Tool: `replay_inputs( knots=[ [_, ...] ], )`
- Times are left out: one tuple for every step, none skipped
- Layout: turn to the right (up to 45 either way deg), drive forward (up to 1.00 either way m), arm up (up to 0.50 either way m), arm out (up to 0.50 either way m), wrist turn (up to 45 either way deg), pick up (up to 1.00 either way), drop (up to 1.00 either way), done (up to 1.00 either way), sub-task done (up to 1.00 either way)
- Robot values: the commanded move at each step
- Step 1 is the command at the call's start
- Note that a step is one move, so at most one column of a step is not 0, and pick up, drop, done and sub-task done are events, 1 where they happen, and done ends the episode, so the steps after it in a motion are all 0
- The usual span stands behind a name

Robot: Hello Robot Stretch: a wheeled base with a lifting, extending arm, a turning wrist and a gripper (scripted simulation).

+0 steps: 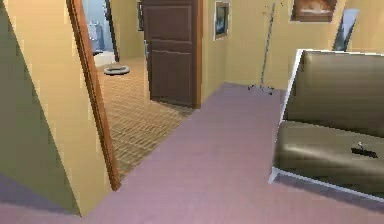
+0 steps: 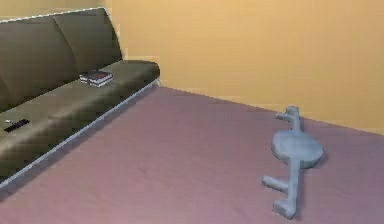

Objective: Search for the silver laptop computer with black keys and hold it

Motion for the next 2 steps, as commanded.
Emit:
replay_inputs(
  knots=[
    [0.0, 1.0, 0.0, 0.0, 0.0, 0.0, 0.0, 0.0, 0.0],
    [0.0, 0.5, 0.0, 0.0, 0.0, 0.0, 0.0, 0.0, 0.0]
  ],
)
